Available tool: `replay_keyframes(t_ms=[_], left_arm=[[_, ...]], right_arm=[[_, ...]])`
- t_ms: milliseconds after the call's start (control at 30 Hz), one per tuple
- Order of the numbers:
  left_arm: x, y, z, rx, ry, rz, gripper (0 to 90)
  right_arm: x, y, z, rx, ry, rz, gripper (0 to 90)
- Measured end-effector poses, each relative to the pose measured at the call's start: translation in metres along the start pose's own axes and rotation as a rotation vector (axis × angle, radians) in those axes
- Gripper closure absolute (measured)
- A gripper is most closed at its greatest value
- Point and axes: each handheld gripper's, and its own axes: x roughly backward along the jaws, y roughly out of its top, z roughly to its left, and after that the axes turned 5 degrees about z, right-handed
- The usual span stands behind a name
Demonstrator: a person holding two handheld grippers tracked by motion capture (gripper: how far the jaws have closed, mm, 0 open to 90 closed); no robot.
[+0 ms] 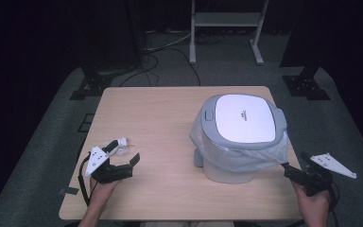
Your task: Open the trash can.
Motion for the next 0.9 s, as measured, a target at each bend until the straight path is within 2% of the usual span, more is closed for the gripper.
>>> replay_keyframes(t_ms=[67, 133, 333, 367, 400, 500, 567, 667, 900], left_arm=[[0.000, 0.000, 0.001, 0.012, 0.005, -0.005, 2.2], [0.000, 0.000, 0.002, 0.017, 0.007, -0.006, 2.3], [0.002, 0.000, -0.001, 0.007, 0.000, -0.003, 2.2], [0.003, 0.000, -0.001, 0.002, -0.006, -0.008, 2.3], [0.002, 0.000, -0.001, 0.002, -0.008, -0.008, 2.2], [0.002, 0.000, -0.001, 0.002, -0.014, -0.004, 2.3], [0.002, 0.000, 0.000, 0.003, -0.014, -0.006, 2.2], [0.002, 0.001, -0.001, 0.004, -0.016, -0.013, 2.3], [-0.001, 0.001, -0.003, 0.000, -0.029, -0.007, 2.3]], right_arm=[[-0.003, 0.006, 0.004, 0.011, -0.014, 0.004, 17.6], [-0.008, 0.012, 0.008, 0.012, -0.008, 0.010, 17.6], [-0.022, 0.026, 0.021, 0.024, 0.005, 0.031, 17.6], [-0.027, 0.031, 0.028, 0.031, 0.008, 0.054, 21.6], [-0.028, 0.034, 0.031, 0.036, -0.002, 0.053, 26.3], [-0.032, 0.039, 0.034, 0.021, -0.017, 0.066, 28.4], [-0.035, 0.042, 0.032, 0.003, 0.015, 0.061, 29.0], [-0.039, 0.044, 0.032, -0.015, 0.038, 0.056, 29.3], [-0.057, 0.054, 0.043, 0.004, 0.088, 0.053, 29.6]])
